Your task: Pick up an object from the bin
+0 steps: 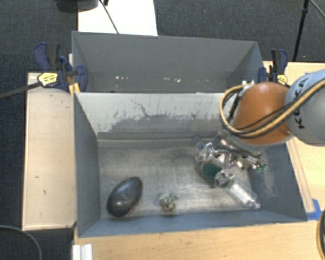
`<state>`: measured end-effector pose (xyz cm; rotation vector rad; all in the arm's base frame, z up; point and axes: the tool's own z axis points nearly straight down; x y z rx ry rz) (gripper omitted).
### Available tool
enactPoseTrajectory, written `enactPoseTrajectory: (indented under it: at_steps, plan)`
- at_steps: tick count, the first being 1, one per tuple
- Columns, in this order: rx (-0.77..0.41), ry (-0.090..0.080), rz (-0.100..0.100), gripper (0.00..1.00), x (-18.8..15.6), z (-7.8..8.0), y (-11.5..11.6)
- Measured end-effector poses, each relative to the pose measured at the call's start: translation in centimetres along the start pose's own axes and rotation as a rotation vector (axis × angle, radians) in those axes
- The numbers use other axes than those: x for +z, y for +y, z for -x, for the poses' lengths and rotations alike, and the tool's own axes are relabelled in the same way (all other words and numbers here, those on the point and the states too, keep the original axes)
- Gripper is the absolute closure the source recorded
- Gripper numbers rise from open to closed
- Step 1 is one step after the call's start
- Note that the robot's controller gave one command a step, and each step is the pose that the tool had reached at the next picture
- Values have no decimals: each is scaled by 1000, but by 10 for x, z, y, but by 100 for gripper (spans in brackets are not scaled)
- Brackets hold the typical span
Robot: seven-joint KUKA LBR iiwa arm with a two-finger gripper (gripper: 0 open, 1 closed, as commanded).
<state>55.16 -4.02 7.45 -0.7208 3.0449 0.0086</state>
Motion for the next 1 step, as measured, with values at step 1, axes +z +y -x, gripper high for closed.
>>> enactPoseTrajectory:
  at_steps: [1]
  plan:
    - [11, 6, -7, 100, -154, -5, -12]
